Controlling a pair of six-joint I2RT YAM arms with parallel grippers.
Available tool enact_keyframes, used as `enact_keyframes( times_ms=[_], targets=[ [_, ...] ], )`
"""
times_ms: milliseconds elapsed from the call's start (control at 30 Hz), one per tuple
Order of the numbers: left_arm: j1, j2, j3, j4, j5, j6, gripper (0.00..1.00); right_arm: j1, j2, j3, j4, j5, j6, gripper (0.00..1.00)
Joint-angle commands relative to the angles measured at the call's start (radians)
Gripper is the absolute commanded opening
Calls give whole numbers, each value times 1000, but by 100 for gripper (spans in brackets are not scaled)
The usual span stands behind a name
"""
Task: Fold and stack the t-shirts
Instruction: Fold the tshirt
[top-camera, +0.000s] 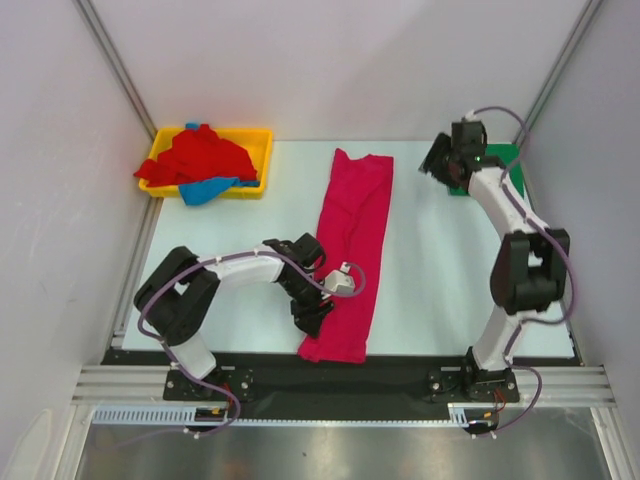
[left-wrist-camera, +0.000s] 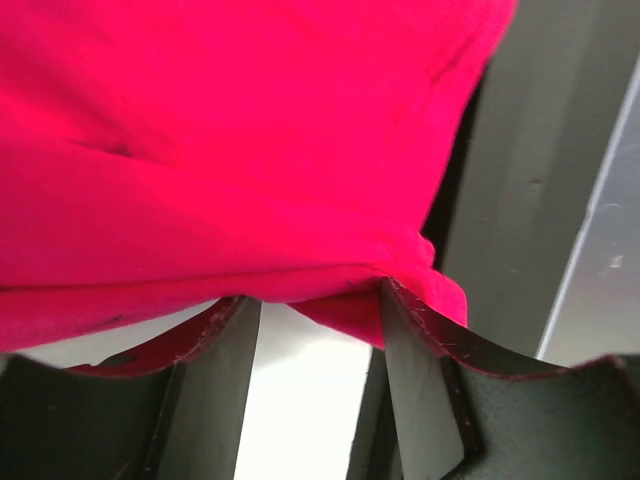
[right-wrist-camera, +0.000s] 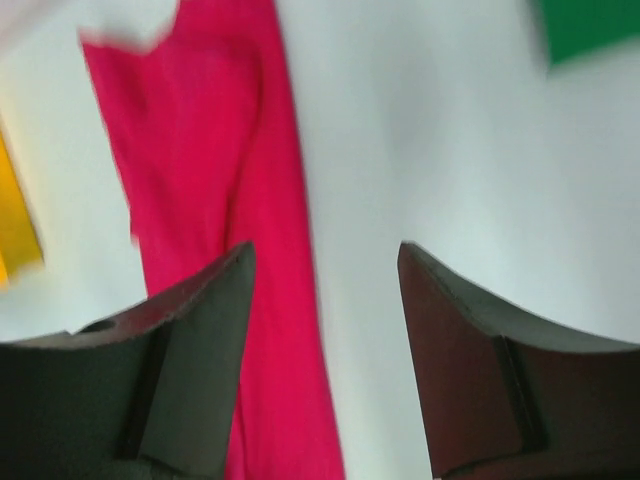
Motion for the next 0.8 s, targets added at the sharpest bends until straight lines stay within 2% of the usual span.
enact_keyframes(
  times_ms=[0, 133, 233, 300, 367, 400, 500, 567, 633, 733, 767],
  targets=[
    [-16, -31, 28, -16, 94, -14, 57, 68, -241, -294, -16, 15, 33, 64],
    [25, -118, 27, -90, 55, 30, 60, 166, -460, -570, -74, 21, 112, 63],
    [105, -242, -15, -160, 19, 82, 70, 321, -584, -720, -145, 38, 199, 63],
    [128, -324, -70, -165, -99, 95, 72, 448, -664, -787, -178, 35, 306, 63],
    [129, -432, -107, -165, -135, 129, 73, 554, -714, -864, -185, 50, 395, 61],
    [129, -459, -136, -149, -146, 130, 72, 682, -733, -883, -189, 64, 484, 61],
    [116, -568, -180, -119, -201, 170, 67, 856, -741, -944, -188, 101, 601, 60],
    [100, -635, -215, -112, -268, 257, 65, 922, -710, -990, -134, 78, 678, 58],
    [97, -680, -246, -102, -295, 341, 65, 976, -670, -1010, -39, 46, 719, 56],
    [94, -807, -308, -95, -282, 516, 66, 984, -598, -1024, -8, 31, 735, 51],
    [88, -832, -330, -83, -275, 549, 68, 985, -588, -1025, 1, 38, 730, 47]
  ],
)
